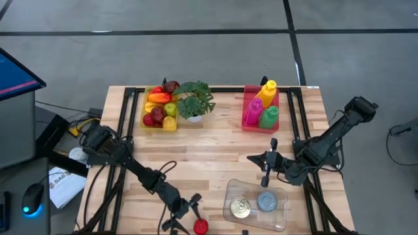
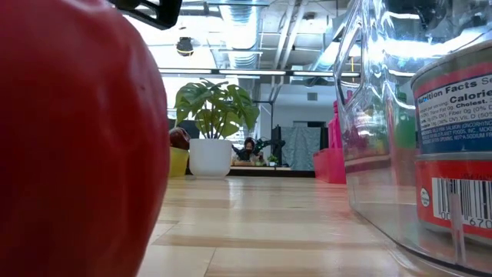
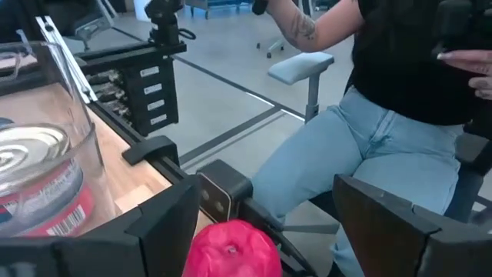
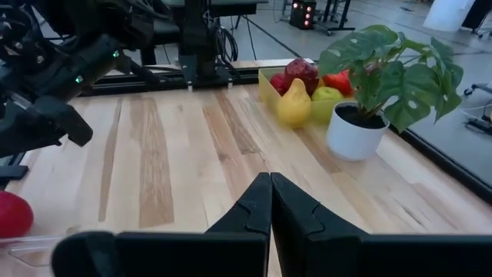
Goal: Pick & Place Food Item
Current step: Put the red apple into the yellow bin
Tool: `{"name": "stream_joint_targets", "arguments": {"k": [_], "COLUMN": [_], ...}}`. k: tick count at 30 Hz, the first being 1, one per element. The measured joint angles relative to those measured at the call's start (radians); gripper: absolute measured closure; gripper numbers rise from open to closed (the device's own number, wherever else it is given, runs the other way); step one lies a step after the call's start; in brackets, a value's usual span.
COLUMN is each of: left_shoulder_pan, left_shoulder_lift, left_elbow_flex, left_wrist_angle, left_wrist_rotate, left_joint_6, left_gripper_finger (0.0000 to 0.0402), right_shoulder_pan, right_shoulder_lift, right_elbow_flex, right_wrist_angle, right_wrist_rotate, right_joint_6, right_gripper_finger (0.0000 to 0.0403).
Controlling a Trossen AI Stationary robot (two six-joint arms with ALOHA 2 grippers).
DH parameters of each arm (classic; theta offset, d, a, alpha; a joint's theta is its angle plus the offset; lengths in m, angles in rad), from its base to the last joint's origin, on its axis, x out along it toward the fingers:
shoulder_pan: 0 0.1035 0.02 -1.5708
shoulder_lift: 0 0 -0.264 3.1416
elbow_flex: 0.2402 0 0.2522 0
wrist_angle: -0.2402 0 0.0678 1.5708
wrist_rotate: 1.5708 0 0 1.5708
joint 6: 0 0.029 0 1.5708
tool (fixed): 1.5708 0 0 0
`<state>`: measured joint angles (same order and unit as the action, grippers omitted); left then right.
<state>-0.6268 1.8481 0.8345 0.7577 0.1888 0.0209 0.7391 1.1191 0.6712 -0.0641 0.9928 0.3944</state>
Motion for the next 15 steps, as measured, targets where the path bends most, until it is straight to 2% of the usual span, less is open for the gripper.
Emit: {"name": "stream_joint_targets", "arguments": {"k": [9, 15], "left_shoulder_pan": [0.007, 0.013], "left_shoulder_lift": [-0.026, -0.03], "left_elbow_flex": [0.0, 0.0], "left_wrist_angle": [0.042, 0.137], "left_wrist_rotate": [-0.008, -0.008], "left_joint_6": [-0.003, -0.027], "left_gripper_finger": [0.0117, 0.0117], "right_shoulder_pan": [0.0, 0.0], "right_shoulder_lift": [0.0, 0.0], "right_elbow_flex": [0.0, 0.0], "right_wrist_angle": [-0.001, 0.001], "right_wrist_rotate": [0.0, 0.0], "right_joint_6": [0.017, 0.017], "right_gripper_finger": [0.0403, 0.0403]}}
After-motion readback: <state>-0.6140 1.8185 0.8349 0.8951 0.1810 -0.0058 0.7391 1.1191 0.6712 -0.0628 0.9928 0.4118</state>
